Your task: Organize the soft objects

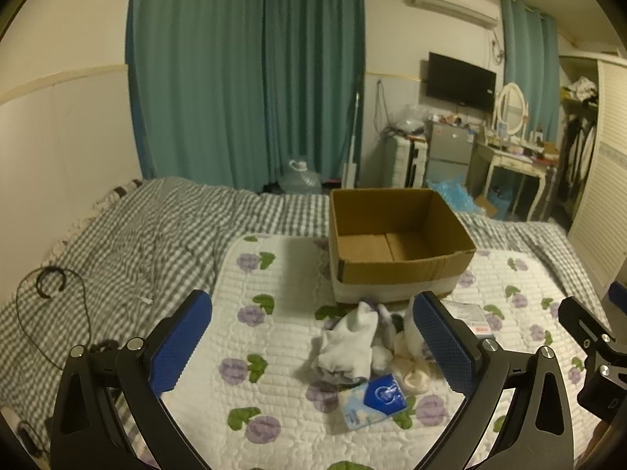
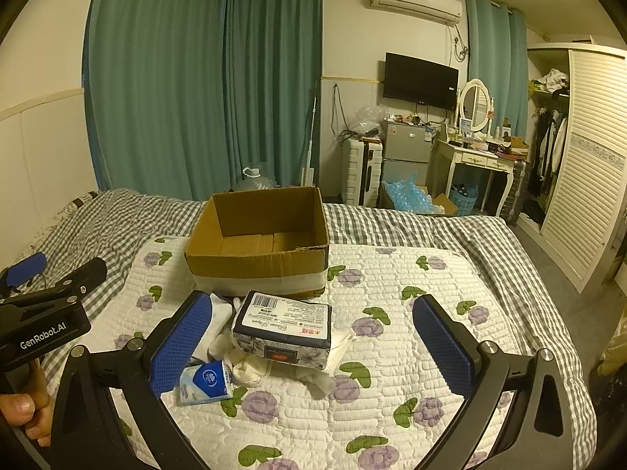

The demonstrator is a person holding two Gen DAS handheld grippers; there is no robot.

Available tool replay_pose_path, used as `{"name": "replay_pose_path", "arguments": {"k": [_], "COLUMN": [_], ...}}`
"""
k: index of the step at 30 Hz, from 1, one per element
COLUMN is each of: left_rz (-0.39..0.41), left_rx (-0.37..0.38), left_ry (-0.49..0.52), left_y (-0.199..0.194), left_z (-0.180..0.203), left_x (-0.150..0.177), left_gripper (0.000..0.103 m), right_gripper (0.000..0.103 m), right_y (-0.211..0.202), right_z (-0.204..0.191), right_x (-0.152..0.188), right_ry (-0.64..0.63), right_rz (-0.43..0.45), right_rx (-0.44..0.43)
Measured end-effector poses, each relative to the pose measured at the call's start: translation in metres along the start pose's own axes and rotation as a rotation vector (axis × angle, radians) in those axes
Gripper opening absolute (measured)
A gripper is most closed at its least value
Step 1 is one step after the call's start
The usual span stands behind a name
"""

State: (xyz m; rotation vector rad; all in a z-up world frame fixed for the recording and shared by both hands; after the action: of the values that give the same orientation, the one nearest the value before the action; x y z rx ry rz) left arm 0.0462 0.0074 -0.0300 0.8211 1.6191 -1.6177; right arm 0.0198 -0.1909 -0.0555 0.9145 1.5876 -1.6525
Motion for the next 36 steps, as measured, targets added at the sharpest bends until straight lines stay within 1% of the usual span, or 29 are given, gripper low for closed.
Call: {"name": "replay_pose_path", "arguments": {"k": [10,16,24,27,31,36], "left_rz": [-0.001,0.027,0.011,-0.014,-0.079,-0.172], "left_rx": [0.002,0.004,-0.003,0.012,0.027,0.039], "left_ry": [-0.001,-0.013,-0.014,-0.009,0.027,0.027], "left_y": [0.001,-0.002,0.015,0.025,0.048,0.082], "left_z": [0.0,-0.001,-0.004,-0.002,0.008,0.009], "left_x": [0.0,-0.002,0.004,0.013,0.033,0.053], "left_gripper": [0.103,0.103,0.103,0.103,0.103,0.103], "right_gripper": [0.103,0.103,0.103,0.103,0.103,0.103], "right_y": [0.001,0.001,0.007,0.017,0.035,0.069], "right_z": [-0.001,-0.008,-0.015,-0.018,-0.016,-0.001], "right_x": [0.0,0.002,0.003,0.006,0.007,0.019], "right_ry": [-0.002,-0.024,-0.068,-0.115,-0.17,-0.118], "right_rz": [0.008,0.008,0.021,0.014,0.011,-0.065], "right_rx": [-0.003,-0.027,-0.02,-0.011,0.023,-0.011]}}
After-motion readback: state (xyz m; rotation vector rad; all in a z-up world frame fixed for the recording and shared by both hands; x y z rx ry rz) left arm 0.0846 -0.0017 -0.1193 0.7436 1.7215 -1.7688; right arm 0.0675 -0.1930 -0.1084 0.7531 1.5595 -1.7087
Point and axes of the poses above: each gripper's, at about its wrist camera, not at the fingertips, and y roughly the way its jaws point, z to its right, x to its underside, the point moved 6 cm from there along y, roughly the way its jaws point, and after that the axes turned 3 degrees about -z, right-handed, at the moved point
